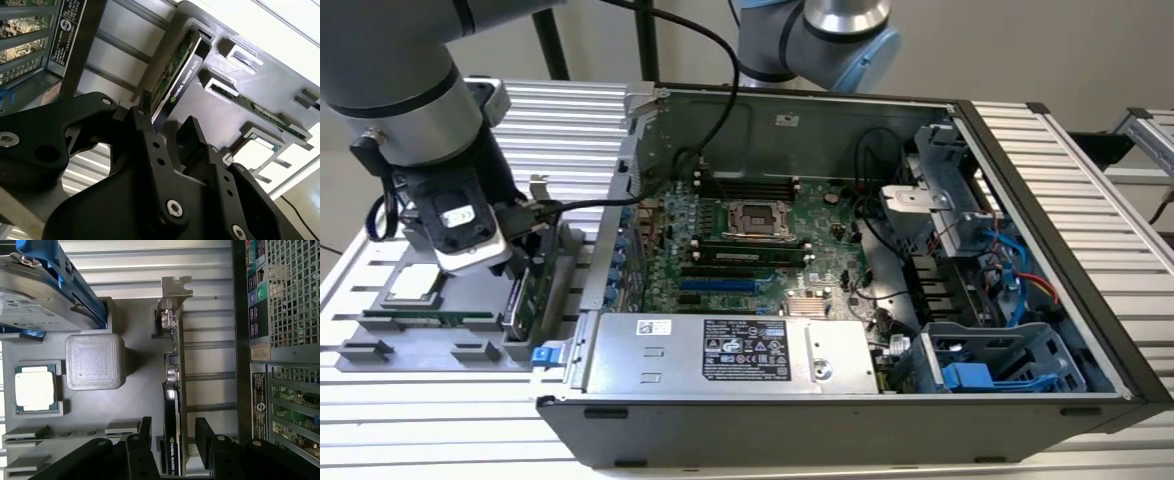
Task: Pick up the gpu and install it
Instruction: 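Pick up the gpu and move the gpu toward the slot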
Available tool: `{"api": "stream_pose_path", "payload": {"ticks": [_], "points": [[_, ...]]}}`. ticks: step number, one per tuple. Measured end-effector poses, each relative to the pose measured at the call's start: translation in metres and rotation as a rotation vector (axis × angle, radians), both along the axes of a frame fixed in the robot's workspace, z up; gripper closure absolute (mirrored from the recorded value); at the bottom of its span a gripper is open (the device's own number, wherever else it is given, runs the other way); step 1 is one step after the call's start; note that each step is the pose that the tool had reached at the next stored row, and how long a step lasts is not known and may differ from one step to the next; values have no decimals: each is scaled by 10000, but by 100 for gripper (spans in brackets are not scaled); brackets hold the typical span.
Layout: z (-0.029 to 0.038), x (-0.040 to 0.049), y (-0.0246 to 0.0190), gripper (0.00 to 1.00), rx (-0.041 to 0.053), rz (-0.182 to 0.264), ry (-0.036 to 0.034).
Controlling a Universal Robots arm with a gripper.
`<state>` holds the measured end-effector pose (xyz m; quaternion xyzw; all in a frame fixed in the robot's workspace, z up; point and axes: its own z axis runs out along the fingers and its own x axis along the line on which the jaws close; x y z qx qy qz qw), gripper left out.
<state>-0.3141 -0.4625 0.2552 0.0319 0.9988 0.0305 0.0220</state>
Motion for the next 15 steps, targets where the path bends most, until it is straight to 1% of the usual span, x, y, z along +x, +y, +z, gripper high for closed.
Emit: {"api": "stream_pose_path", "payload": {"ticks": [5, 10, 15], "points": [[-88, 0, 0, 0, 1, 0, -1], [-159, 0, 0, 0, 1, 0, -1], [-159, 0, 0, 0, 1, 1, -4]]}}
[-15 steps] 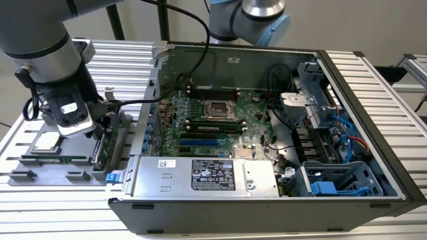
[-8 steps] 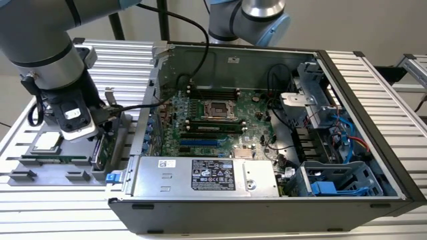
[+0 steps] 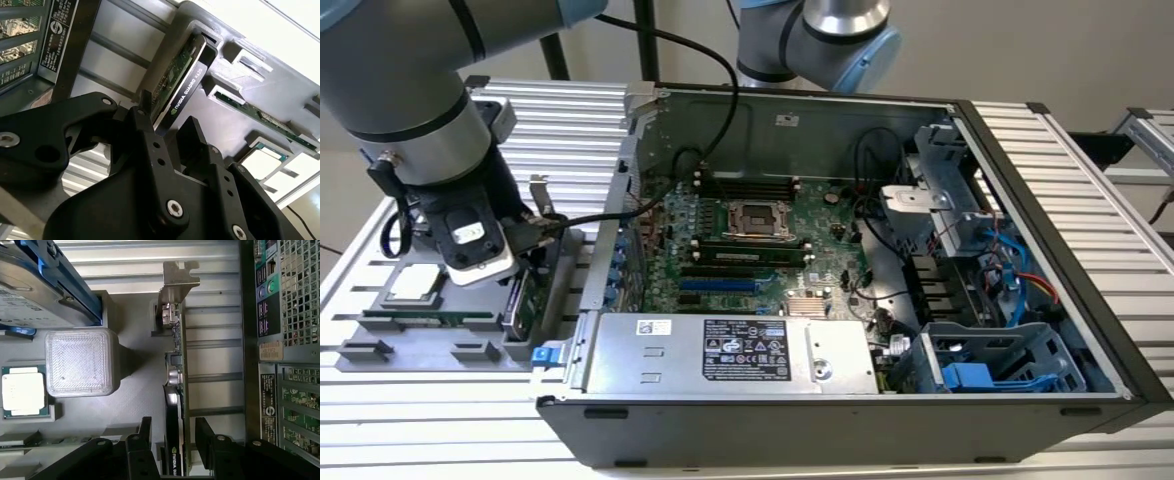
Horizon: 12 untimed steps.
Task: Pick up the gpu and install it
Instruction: 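Pick up the gpu and move the gpu toward the slot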
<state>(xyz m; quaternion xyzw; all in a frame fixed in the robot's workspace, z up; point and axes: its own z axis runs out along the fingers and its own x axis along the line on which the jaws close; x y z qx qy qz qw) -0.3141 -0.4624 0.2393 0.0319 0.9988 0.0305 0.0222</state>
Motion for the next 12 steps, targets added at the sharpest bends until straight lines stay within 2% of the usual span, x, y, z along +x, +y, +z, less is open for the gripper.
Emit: {"api": "stream_pose_path", "payload": {"ticks": [5, 6, 12], "points": [[0, 0, 0, 0, -1, 0, -4], [0, 0, 0, 100, 0, 0, -6], [0, -1, 0, 100, -1, -2, -9]]}}
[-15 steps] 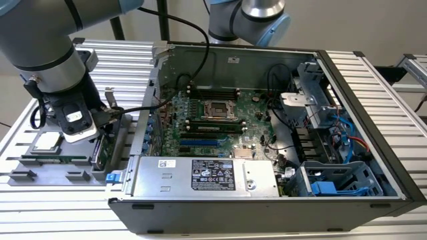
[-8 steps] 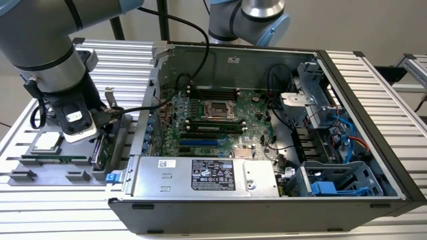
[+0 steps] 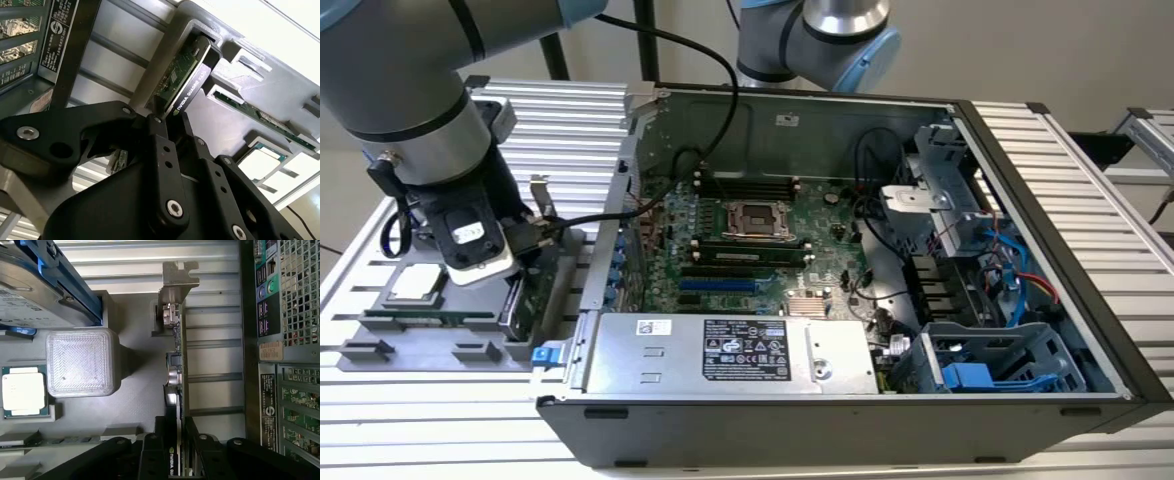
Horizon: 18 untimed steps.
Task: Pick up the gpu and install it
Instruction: 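Pick up the gpu and move the gpu toward the slot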
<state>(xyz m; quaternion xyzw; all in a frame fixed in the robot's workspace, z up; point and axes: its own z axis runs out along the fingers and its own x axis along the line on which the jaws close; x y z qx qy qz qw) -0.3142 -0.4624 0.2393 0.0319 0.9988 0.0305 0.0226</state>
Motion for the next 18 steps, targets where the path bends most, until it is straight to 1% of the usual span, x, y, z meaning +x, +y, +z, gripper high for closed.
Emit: {"api": "stream_pose_path", "payload": {"ticks": [6, 7, 18], "points": [[3, 0, 0, 100, 2, 1, -4], [27, -1, 0, 100, 5, 1, -4], [524, -1, 0, 100, 15, 1, -3]]}}
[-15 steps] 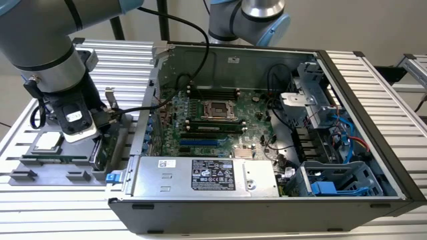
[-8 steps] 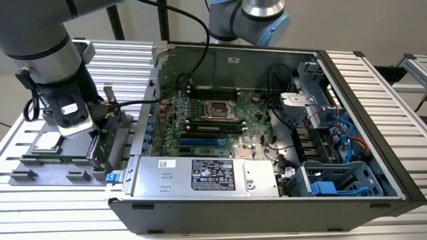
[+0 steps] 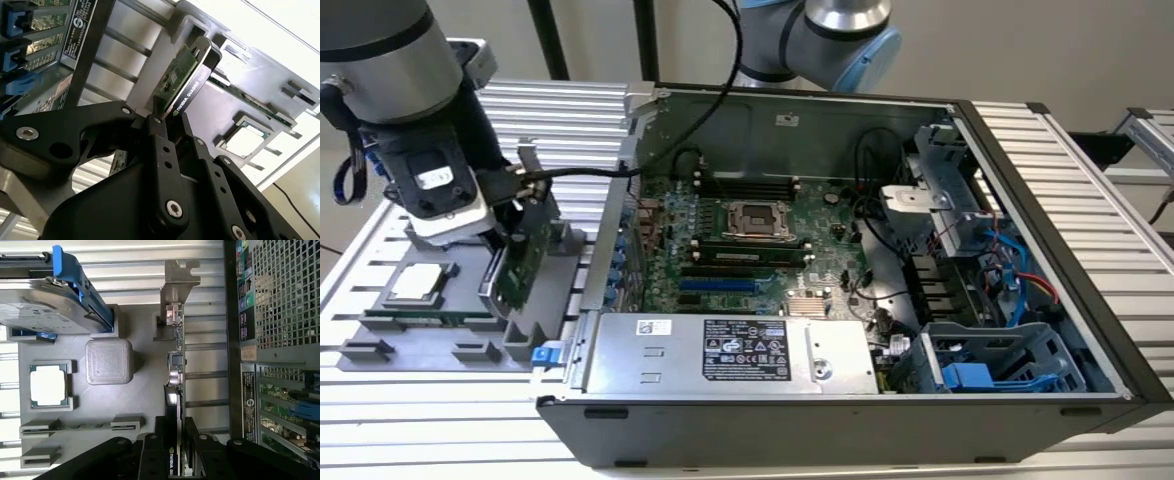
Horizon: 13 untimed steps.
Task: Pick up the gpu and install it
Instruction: 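Pick up the gpu and move the gpu toward the slot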
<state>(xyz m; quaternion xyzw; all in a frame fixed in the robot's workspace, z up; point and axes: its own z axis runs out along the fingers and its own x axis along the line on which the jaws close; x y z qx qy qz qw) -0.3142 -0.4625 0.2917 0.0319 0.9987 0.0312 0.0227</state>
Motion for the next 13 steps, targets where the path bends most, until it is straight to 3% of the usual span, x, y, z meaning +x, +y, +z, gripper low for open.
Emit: {"api": "stream_pose_path", "payload": {"ticks": [13], "points": [[565, 0, 0, 100, 54, -1, 0]]}}
